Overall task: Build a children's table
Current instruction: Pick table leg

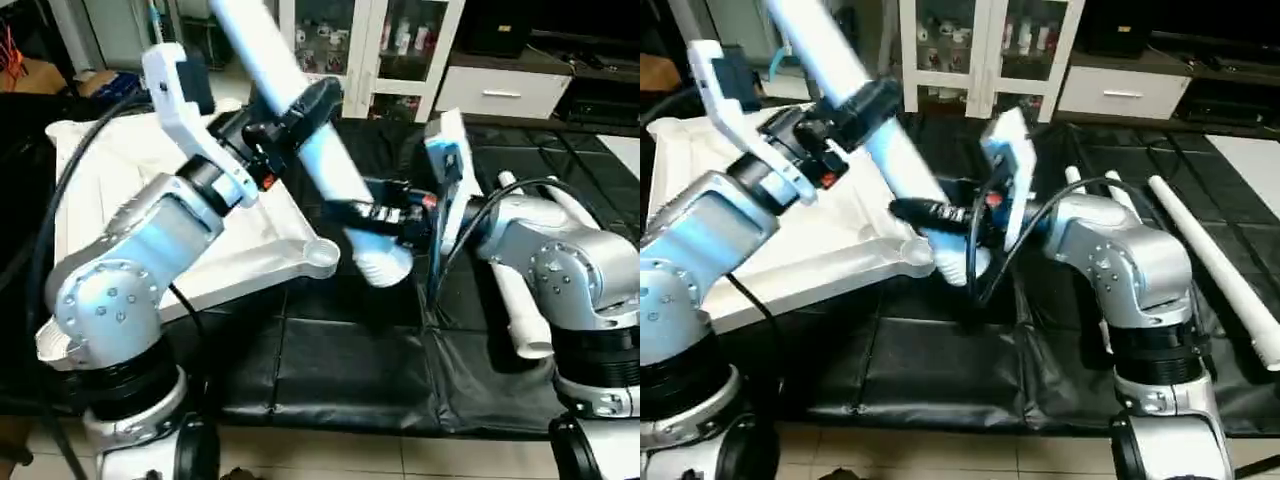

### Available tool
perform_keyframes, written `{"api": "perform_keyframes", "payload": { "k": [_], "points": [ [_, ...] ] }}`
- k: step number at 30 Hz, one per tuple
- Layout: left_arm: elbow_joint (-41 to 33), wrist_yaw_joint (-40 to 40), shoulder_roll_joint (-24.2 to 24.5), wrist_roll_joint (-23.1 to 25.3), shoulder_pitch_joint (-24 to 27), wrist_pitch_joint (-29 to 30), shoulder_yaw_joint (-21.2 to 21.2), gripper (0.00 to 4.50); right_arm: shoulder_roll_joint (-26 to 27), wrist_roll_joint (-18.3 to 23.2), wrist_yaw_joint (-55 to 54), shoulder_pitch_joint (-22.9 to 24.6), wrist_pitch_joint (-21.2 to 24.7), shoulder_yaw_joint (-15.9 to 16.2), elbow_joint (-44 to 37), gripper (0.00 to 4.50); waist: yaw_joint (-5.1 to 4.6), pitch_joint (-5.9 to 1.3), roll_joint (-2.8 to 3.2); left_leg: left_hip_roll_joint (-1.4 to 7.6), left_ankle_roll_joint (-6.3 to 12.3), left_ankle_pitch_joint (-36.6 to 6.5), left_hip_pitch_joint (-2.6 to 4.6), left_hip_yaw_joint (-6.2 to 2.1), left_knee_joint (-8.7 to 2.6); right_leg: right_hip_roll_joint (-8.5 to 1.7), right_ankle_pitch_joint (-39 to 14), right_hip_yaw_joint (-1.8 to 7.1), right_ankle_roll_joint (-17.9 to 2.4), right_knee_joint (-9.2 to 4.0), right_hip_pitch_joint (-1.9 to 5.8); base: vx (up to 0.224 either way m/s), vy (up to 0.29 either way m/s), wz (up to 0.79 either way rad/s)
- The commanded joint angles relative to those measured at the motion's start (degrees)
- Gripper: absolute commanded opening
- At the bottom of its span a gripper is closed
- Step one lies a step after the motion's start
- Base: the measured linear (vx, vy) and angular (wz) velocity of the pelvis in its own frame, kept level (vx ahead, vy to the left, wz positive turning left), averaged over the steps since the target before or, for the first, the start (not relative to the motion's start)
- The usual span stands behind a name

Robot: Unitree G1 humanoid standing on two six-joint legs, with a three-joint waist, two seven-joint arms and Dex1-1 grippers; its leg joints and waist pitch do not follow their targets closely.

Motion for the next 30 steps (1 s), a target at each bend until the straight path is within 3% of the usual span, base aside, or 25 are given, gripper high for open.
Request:
{"api": "perform_keyframes", "payload": {
  "k": [1, 6, 8, 11, 13, 25, 29, 30],
  "points": [
    [0.91, 1.75, 0.42, -0.71, -0.89, 0.05, 1.37, 4.50, -0.78, 0.92, 0.93, 0.44, -1.49, -0.22, -1.02, 1.85, 0.18, -4.13, -0.25, 3.15, 0.36, -2.88, 0.71, -1.17, -4.00, -4.32, -2.99, 2.67, -12.84, -4.08, 2.67, 0.000, 0.000, 0.00],
    [1.13, 2.08, 0.29, -2.57, -1.43, -0.32, 2.59, 4.50, -1.37, 0.53, 1.29, 0.83, -1.91, 0.20, -1.05, 1.85, 0.15, -4.01, -0.29, 3.12, 0.18, -3.50, 0.72, -1.15, -4.02, -4.35, -4.62, 2.69, -12.42, -4.24, 2.67, 0.000, 0.000, 0.00],
    [1.23, 2.72, 0.03, -3.69, -1.56, -0.06, 3.14, 4.13, -1.47, 0.55, 1.20, 0.96, -1.99, 0.37, -1.23, 1.85, 0.11, -4.02, -0.19, 3.14, 0.05, -3.47, 0.72, -1.20, -4.01, -4.33, -4.58, 2.66, -12.35, -4.23, 2.65, 0.000, 0.000, 0.00],
    [1.28, 3.12, 0.51, -5.43, -1.52, 0.54, 3.26, 4.10, -1.95, 0.07, 1.17, 1.34, -2.50, 0.97, -1.39, 1.85, 0.22, -4.08, -0.11, 3.15, 0.15, -2.92, 0.76, -1.18, -3.98, -4.35, -3.75, 2.65, -12.51, -4.11, 2.67, 0.000, 0.000, 0.00],
    [1.29, 3.33, 0.91, -6.19, -1.41, 0.79, 3.16, 3.79, -2.22, -0.10, 1.31, 1.53, -2.68, 1.34, -1.57, 1.85, 0.22, -4.06, -0.02, 3.12, 0.14, -2.98, 0.76, -1.21, -3.99, -4.28, -3.89, 2.62, -12.33, -4.15, 2.66, 0.000, 0.000, 0.00],
    [0.75, 3.74, 2.23, -11.50, -0.61, 2.63, 2.38, 2.75, -3.23, -1.84, 1.33, 2.22, -5.56, 3.45, -1.38, 1.85, 0.25, -4.06, 0.00, 3.10, 0.07, -2.84, 0.85, -1.12, -3.92, -4.31, -4.08, 2.60, -12.38, -4.02, 2.59, 0.000, 0.000, 0.00],
    [0.69, 4.21, 2.22, -12.12, -0.44, 2.47, 2.55, 2.62, -3.29, -1.97, 1.24, 2.25, -5.90, 3.57, -1.30, 1.85, 0.21, -3.98, -0.08, 3.15, -0.13, -3.42, 0.87, -1.16, -4.02, -4.27, -5.09, 2.57, -12.12, -4.13, 2.58, 0.000, 0.000, 0.00],
    [0.76, 4.48, 2.36, -12.26, -0.31, 2.57, 2.77, 2.40, -3.27, -2.10, 1.20, 2.27, -6.08, 3.63, -1.24, 1.85, 0.21, -4.00, -0.04, 3.12, -0.19, -3.46, 0.86, -1.16, -4.00, -4.27, -5.30, 2.59, -11.97, -4.13, 2.60, 0.000, 0.000, 0.00]
  ]
}}
